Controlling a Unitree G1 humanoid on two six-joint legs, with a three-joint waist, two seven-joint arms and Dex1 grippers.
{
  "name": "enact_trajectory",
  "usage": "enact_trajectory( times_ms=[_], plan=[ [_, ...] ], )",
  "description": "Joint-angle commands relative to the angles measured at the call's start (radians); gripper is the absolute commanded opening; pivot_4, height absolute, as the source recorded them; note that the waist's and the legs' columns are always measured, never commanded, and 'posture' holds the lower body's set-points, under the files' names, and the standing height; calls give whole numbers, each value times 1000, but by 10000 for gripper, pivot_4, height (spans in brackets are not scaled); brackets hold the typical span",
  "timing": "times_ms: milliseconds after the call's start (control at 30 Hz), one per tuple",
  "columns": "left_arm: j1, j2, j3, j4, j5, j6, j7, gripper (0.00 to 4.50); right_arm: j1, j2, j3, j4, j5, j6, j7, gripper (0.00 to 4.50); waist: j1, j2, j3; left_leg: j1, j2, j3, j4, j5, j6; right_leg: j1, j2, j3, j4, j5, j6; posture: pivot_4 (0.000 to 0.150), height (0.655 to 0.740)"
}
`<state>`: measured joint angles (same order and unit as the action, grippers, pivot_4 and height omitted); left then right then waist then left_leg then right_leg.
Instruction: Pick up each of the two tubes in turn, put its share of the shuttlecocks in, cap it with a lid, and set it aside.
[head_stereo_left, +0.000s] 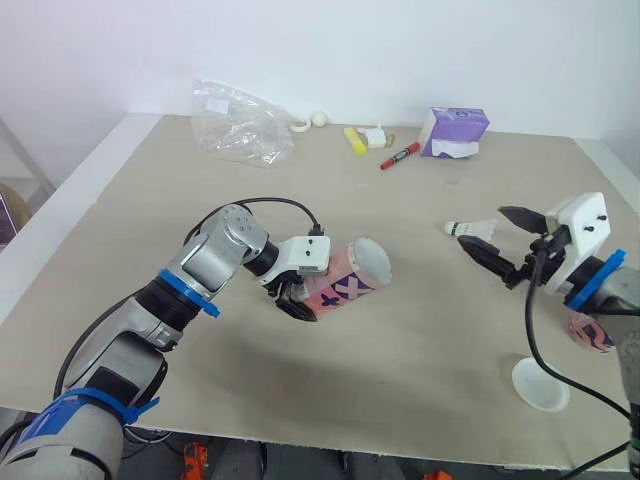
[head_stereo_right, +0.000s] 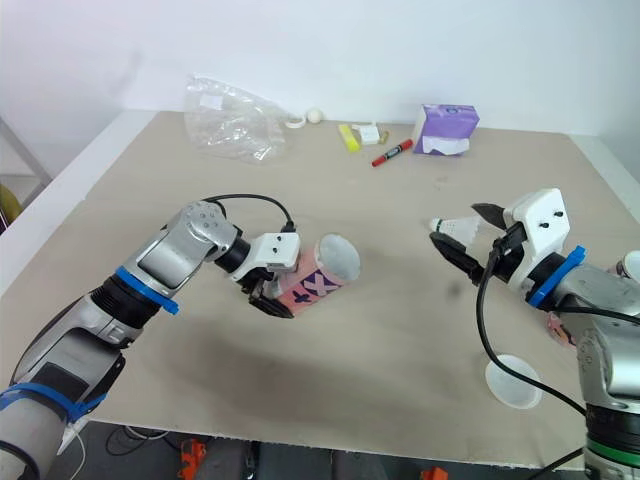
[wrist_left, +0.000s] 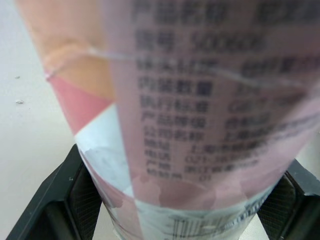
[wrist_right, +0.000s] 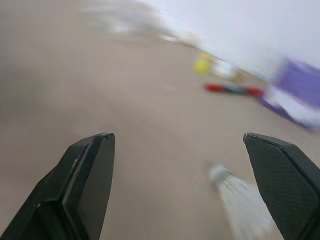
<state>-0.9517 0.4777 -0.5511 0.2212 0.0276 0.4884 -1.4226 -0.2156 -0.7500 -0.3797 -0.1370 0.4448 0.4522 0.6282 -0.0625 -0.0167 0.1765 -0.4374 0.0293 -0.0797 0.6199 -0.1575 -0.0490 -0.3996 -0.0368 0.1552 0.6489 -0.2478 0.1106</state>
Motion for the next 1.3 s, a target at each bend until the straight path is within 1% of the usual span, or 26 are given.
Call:
enact_trajectory(
  times_ms=[33, 333, 700, 767, 1000, 1100, 1133, 1167, 1200, 1233, 1267, 1300],
  plan=[
    [-3, -4, 3, -13, 10, 7, 14, 37992, -57, 32, -26, 87, -29, -22, -80, 44035, -1, 0, 0, 0, 0, 0, 0, 0, 0, 0, 0, 0, 0, 0, 0, 1500, 7400],
    [5, 6, 6, -32, 11, 17, 18, 37992, -139, 87, 25, 349, -77, -81, -85, 44035, -7, 0, 0, 0, 0, 0, 0, 0, 0, 0, 0, 0, 0, 0, 1, 1500, 7400],
    [5, 8, 6, -35, 12, 22, 22, 37992, -275, 152, 76, 531, -114, -139, -88, 44035, -12, 0, 0, 0, 0, 0, 0, 1, 1, 1, 0, 0, 0, 1, 1, 1500, 7400],
    [5, 8, 7, -34, 12, 22, 22, 37992, -295, 165, 84, 554, -120, -147, -87, 44035, -13, 0, 0, 0, 0, 0, -1, 1, 1, 1, 0, 0, 0, 3, 4, 1500, 7400],
    [10, 16, 11, -41, 11, 29, 22, 37992, -361, 180, 93, 644, -138, -193, -83, 44035, -14, 0, 0, 0, 0, -1, 0, 1, 1, 1, 0, 0, 0, 3, 4, 1500, 7400],
    [11, 18, 11, -41, 11, 30, 23, 37992, -396, 179, 96, 705, -145, -221, -76, 33580, -14, 0, 0, 0, 0, -1, -1, 1, 1, 0, 1, 0, 0, 3, 5, 1500, 7400],
    [10, 18, 12, -40, 11, 30, 23, 37992, -408, 178, 96, 731, -149, -233, -76, 33580, -15, 0, 0, 0, 0, -1, -1, 1, 1, 0, 1, 0, 0, 3, 5, 1500, 7400],
    [9, 19, 12, -39, 12, 30, 24, 37992, -419, 177, 97, 753, -153, -244, -72, 25802, -15, 0, 0, 0, 0, -1, -1, 1, 1, 0, 1, 0, 0, 3, 5, 1500, 7400],
    [8, 19, 13, -39, 12, 31, 24, 37992, -426, 177, 99, 770, -157, -254, -68, 25802, -15, 0, 0, 0, 0, -1, -1, 1, 1, 0, 1, 0, 0, 3, 5, 1500, 7400],
    [7, 19, 13, -38, 12, 32, 24, 37992, -431, 178, 100, 782, -159, -262, -66, 19915, -15, 0, 0, 0, 0, -1, -1, 1, 1, 0, 1, 0, 0, 3, 5, 1500, 7400],
    [6, 19, 13, -38, 12, 32, 25, 37992, -436, 180, 100, 795, -161, -270, -66, 16204, -15, 0, 0, 0, 0, -1, -1, 1, 1, 0, 1, 0, 0, 3, 5, 1500, 7400],
    [6, 19, 14, -37, 12, 32, 26, 37992, -441, 182, 99, 806, -162, -278, -65, 11549, -15, 0, 0, 0, 0, -1, -1, 1, 1, 0, 1, 0, 0, 3, 5, 1500, 7400]
  ],
)
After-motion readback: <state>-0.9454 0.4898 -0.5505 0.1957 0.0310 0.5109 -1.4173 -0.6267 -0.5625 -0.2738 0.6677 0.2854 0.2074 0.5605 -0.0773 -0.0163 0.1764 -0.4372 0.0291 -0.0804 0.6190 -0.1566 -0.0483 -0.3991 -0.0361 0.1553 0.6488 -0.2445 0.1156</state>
